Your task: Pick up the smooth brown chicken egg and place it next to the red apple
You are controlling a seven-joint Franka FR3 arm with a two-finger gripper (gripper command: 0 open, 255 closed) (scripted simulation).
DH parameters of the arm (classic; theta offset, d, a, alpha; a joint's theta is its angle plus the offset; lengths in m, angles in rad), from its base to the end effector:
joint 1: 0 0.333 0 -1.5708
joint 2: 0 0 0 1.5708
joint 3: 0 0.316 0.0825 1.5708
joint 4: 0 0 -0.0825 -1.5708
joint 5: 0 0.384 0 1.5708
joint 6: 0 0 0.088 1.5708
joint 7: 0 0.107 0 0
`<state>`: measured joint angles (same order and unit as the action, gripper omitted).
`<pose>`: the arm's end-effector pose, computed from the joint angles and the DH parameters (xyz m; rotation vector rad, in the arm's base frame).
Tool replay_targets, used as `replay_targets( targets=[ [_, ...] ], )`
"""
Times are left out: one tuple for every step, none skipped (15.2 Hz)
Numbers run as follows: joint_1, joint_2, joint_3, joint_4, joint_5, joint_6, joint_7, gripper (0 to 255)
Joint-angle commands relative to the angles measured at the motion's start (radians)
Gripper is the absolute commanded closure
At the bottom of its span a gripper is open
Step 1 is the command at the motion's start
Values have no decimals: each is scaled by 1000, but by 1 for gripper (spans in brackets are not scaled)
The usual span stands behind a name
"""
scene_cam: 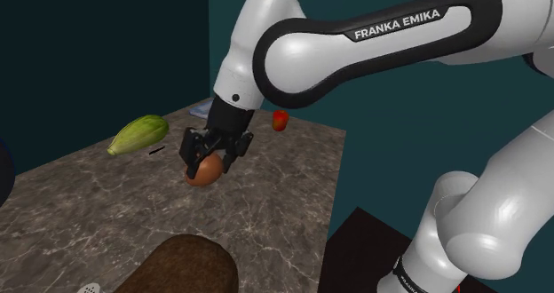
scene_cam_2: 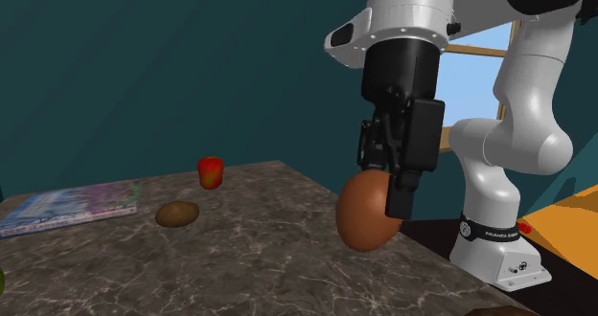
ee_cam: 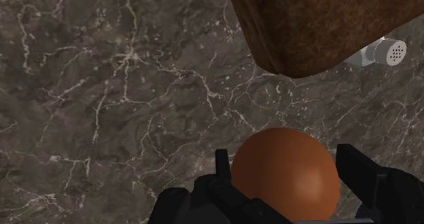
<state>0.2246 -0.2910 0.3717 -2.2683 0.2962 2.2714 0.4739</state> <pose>0.3980 0.2912 0.4965 -2.8624 0.0529 -0.2423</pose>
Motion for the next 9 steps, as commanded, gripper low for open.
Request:
replay_targets(
  targets=[
    [-2,-5,-3,18,-3,-23,2,255],
    [-9,-8,-22,14,1,-27,-25,255],
    [-17,-10,-40,11,3,-32,-53,255],
    [-25,-11,-59,10,6,-37,-80,255],
    [-33,-11,-77,9,7,-42,-106,255],
    [-41,-10,-95,9,8,-48,-132,255],
    [-50,-8,-113,11,9,-53,-158,255],
    [-58,-5,-131,14,9,-58,-184,255],
    [-67,0,-148,18,9,-64,-209,255]
  ],
)
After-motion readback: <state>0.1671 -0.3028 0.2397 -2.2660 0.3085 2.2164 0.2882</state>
